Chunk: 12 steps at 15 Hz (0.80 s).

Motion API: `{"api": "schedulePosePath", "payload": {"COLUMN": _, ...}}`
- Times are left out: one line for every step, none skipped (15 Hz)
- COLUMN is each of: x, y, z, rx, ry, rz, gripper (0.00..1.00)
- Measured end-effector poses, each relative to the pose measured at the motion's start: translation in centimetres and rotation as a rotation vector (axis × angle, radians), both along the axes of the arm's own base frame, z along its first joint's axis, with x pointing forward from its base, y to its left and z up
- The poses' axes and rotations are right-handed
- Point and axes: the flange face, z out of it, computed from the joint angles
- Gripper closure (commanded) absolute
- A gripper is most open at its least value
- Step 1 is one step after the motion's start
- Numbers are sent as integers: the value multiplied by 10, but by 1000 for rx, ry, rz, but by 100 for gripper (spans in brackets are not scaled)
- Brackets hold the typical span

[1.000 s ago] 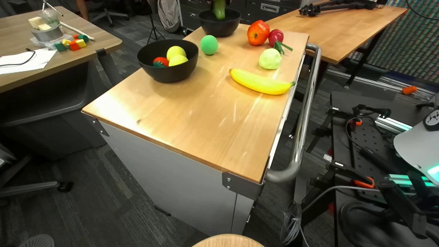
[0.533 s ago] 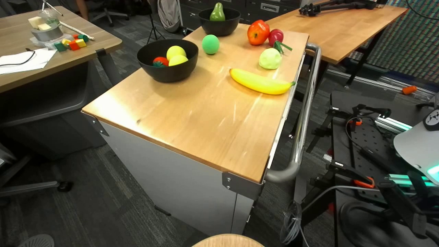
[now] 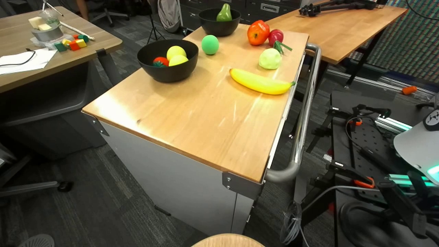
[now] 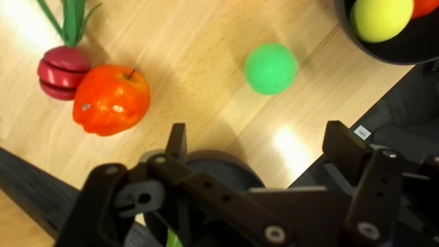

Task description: Put the fruits in both bowls

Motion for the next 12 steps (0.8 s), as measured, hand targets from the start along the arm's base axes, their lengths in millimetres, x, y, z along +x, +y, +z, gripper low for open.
{"api": "schedulePosePath", "payload": {"x": 3, "y": 6, "z": -6, "rx": 27, "ry": 2, "rz": -25, "gripper": 0}}
{"api": "schedulePosePath", "payload": {"x": 7, "y": 10, "z": -15, "rx": 49, "ry": 6, "rz": -56, "gripper": 0}}
{"api": "schedulePosePath", "payload": {"x": 12, "y": 14, "z": -25, "rx": 70, "ry": 14, "rz": -87, "gripper": 0}}
{"api": "schedulePosePath", "payload": {"x": 17, "y": 17, "z": -37, "rx": 82, "ry": 17, "rz": -110, "gripper": 0}}
{"api": "schedulePosePath", "payload": {"x": 22, "y": 18, "z": -49, "rx": 86, "ry": 21, "rz": -125, "gripper": 0}}
{"api": "schedulePosePath", "payload": {"x": 26, "y": 19, "z": -60, "rx": 85, "ry": 26, "rz": -134, "gripper": 0}}
{"api": "schedulePosePath", "payload": {"x": 29, "y": 20, "z": -72, "rx": 84, "ry": 34, "rz": -139, "gripper": 0}}
{"api": "schedulePosePath", "payload": {"x": 32, "y": 20, "z": -82, "rx": 84, "ry": 44, "rz": -143, "gripper": 0}}
{"api": "schedulePosePath", "payload": {"x": 33, "y": 20, "z": -91, "rx": 85, "ry": 56, "rz": -147, "gripper": 0}}
{"api": "schedulePosePath", "payload": {"x": 35, "y": 19, "z": -99, "rx": 87, "ry": 65, "rz": -151, "gripper": 0}}
{"api": "schedulePosePath", "payload": {"x": 37, "y": 18, "z": -106, "rx": 88, "ry": 74, "rz": -153, "gripper": 0}}
{"api": "schedulePosePath", "payload": {"x": 38, "y": 17, "z": -113, "rx": 88, "ry": 81, "rz": -155, "gripper": 0}}
